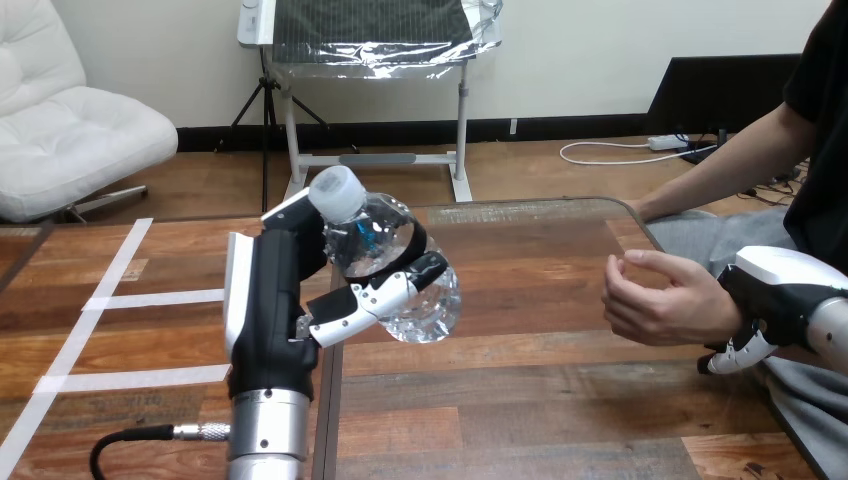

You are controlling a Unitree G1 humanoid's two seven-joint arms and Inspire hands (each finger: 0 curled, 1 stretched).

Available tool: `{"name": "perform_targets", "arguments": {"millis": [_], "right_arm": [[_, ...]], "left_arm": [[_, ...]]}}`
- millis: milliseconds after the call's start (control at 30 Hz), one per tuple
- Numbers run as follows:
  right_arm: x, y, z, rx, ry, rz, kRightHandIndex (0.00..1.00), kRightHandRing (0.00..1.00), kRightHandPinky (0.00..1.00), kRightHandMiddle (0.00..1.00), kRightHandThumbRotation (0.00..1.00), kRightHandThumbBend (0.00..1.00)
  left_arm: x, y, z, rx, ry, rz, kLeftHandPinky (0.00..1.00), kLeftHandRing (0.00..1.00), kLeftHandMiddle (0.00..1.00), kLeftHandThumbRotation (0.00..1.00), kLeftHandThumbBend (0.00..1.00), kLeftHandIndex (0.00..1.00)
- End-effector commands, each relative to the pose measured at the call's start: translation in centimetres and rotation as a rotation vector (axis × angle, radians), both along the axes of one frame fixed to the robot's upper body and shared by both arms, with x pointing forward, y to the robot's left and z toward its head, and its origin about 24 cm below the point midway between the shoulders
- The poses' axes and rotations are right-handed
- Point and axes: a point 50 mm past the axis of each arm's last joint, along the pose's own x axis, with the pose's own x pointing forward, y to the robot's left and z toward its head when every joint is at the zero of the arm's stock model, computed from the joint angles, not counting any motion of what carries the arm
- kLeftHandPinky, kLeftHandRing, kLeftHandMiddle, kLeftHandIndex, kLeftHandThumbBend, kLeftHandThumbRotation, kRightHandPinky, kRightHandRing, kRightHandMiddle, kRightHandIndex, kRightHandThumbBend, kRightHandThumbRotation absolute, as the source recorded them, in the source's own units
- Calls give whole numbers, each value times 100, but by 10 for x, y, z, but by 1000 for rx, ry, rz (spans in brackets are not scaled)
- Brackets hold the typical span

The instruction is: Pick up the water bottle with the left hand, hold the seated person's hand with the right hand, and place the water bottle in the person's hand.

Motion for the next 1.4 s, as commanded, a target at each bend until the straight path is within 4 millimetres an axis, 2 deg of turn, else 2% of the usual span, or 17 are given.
{"name": "perform_targets", "arguments": {"millis": [0,433,1133,1367], "right_arm": [[6,6,16,7,-83,53,40,31,24,40,0,68],[5,10,24,24,-129,83,38,28,22,37,0,71],[3,26,39,33,-179,145,38,31,28,37,0,71],[3,31,44,23,-196,175,38,30,27,36,0,72]], "left_arm": [[10,-11,30,-19,-129,-35,34,39,43,0,64,48],[13,-21,34,4,-133,-65,33,38,44,0,63,48],[18,-38,40,-5,-155,-143,36,40,44,0,62,49],[19,-45,43,-9,-155,-177,36,40,44,0,62,49]]}}
